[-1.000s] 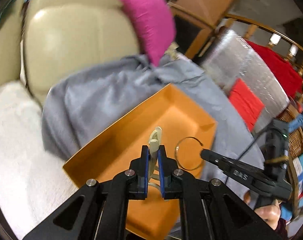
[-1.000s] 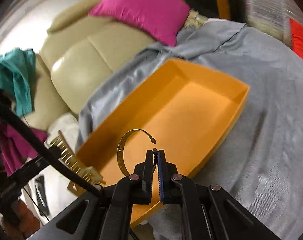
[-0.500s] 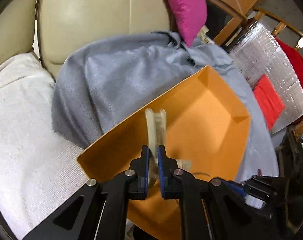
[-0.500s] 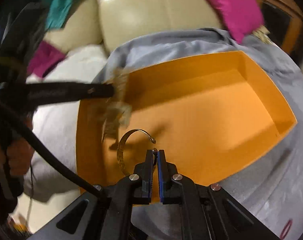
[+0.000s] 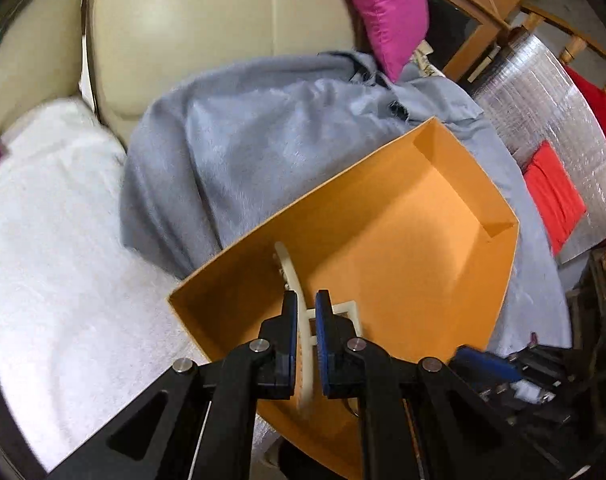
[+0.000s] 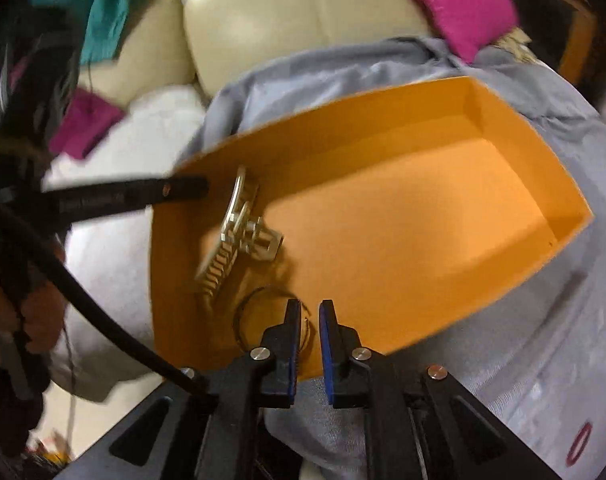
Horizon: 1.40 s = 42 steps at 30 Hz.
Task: Organize jewelry
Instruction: 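Open the left tool over the orange tray while the right tool releases the hoop there, then bring both open tools back over the remaining jewelry on the table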
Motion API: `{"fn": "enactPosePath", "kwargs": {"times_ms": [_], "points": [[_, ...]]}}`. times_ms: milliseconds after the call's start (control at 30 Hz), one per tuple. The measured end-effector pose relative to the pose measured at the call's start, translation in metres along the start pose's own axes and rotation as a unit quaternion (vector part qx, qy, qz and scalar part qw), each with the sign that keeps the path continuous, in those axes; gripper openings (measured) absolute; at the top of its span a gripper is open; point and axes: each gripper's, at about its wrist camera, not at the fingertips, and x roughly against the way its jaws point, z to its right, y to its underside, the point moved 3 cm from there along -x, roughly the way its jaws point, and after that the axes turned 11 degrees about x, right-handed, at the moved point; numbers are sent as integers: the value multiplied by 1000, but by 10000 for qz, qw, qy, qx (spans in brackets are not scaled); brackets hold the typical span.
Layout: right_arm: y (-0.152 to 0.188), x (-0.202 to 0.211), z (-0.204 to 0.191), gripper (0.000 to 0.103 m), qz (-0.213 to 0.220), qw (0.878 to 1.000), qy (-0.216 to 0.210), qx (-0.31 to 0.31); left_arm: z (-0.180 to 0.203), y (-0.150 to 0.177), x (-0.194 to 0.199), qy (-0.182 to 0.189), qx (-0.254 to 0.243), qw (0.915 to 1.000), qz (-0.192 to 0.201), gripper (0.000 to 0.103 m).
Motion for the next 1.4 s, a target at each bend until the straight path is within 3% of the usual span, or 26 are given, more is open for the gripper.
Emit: {"fn": "enactPosePath", "kwargs": {"times_ms": [167, 233, 267, 300, 333, 367, 400, 567, 633, 867, 967, 1067, 1133, 1233, 1267, 1400], "points": [[23, 54, 35, 13, 737, 9936, -39, -861, 43, 10, 33, -88, -663, 9968, 441, 11], [42, 78, 52, 15, 1017, 9863, 10, -1296, 69, 19, 45, -19, -991, 9936, 549, 28], [53, 90, 60, 22, 1132, 9821, 44, -1505, 85, 26, 51, 33, -1190, 9910, 607, 34], [67, 102, 71, 27, 1245, 9772, 104, -1715, 101, 33, 56, 80, -1387, 9881, 660, 46], [89, 119, 86, 40, 1408, 9690, 209, -2018, 120, 43, 60, 140, -1630, 9839, 714, 53], [103, 131, 93, 56, 1495, 9643, 272, -2169, 137, 52, 63, 206, -1828, 9801, 742, 55], [121, 145, 101, 59, 1623, 9575, 386, -2353, 153, 61, 65, 277, -2017, 9763, 738, 55], [228, 209, 150, 59, 1972, 9182, 809, -3338, 234, 116, 57, 652, -2729, 9594, 288, 55], [280, 237, 167, 59, 2181, 8939, 1006, -3785, 259, 134, 48, 751, -2865, 9550, 157, 55], [413, 286, 210, 58, 2705, 8221, 1020, -4905, 326, 199, -12, 729, -3168, 9448, -402, 55], [445, 280, 225, 57, 2628, 8015, 831, -5307, 346, 223, -40, 759, -3346, 9376, -570, 55], [463, 271, 233, 52, 2522, 7919, 559, -5534, 358, 236, -59, 1004, -3377, 9323, -817, 55], [462, 258, 237, 50, 2237, 7999, 437, -5551, 366, 247, -64, 1254, -3503, 9232, -963, 55], [455, 229, 239, 43, 1676, 8163, 434, -5511, 379, 268, -63, 1675, -3871, 8971, -1316, 55], [456, 224, 240, 43, 1556, 8189, 443, -5507, 385, 278, -62, 1785, -4058, 8848, -1434, 55], [454, 210, 242, 41, 1158, 8281, 709, -5439, 394, 310, -54, 1938, -4762, 8446, -1494, 55]]}}
